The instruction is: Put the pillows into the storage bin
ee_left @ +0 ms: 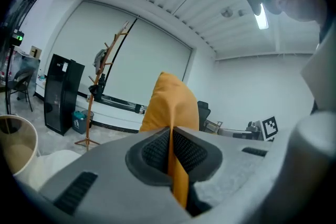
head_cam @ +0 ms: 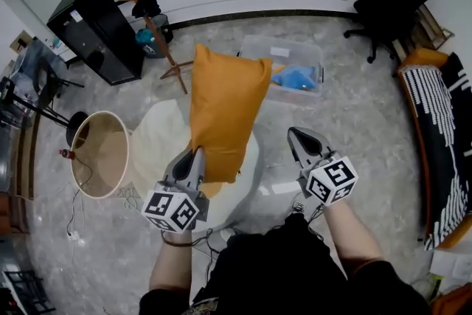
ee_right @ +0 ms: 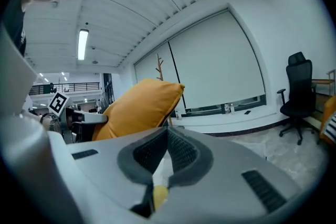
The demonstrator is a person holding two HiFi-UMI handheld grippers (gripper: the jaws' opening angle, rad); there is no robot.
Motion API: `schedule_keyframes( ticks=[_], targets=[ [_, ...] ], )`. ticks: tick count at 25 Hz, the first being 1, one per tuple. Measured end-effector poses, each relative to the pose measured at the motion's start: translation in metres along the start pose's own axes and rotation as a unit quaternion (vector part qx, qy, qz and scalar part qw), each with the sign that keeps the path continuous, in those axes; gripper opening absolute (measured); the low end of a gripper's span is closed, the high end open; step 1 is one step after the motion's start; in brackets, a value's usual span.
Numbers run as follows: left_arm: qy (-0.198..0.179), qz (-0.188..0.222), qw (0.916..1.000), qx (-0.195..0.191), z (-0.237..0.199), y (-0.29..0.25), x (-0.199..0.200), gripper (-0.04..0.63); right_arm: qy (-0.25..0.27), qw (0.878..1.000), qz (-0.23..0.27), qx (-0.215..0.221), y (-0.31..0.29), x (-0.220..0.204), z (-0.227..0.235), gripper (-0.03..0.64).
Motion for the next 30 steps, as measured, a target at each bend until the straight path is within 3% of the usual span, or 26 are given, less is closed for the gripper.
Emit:
schedule_keyframes(
  ticks=[7, 14, 21, 30],
  targets=[
    [-0.007, -0.012, 0.9999, -0.001, 0.109, -0.131, -0.014, 0.011, 0.006, 1.0, -0.002, 0.007, 0.057, 0.034, 0.145, 0.005],
    [0.0, -0.031, 0.9992, -0.024, 0.157, -0.218, -0.016, 0.011, -0.032, 0.998, 0.025, -0.047, 0.099, 0.047, 0.236, 0.003],
    [0.001, -0.038, 0.998, -0.051, 0.156, -0.303, -0.013, 0.011, -0.052, 0.993, 0.026, -0.099, 0.098, 0.051, 0.301, 0.003],
    [-0.006, -0.044, 0.9958, -0.08, 0.084, -0.434, 0.01, 0.011, -0.039, 0.991, 0.025, -0.127, -0.011, 0.096, 0.381, 0.003]
  ],
)
Point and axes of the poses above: the fingertips, and each gripper's own axes: y backward along the fingers, z to its right, x out of its top, the point moved 5 cm from there along y, backward along the fingers, and after that the axes turned 4 degrees about -y, right-handed, at the moved point
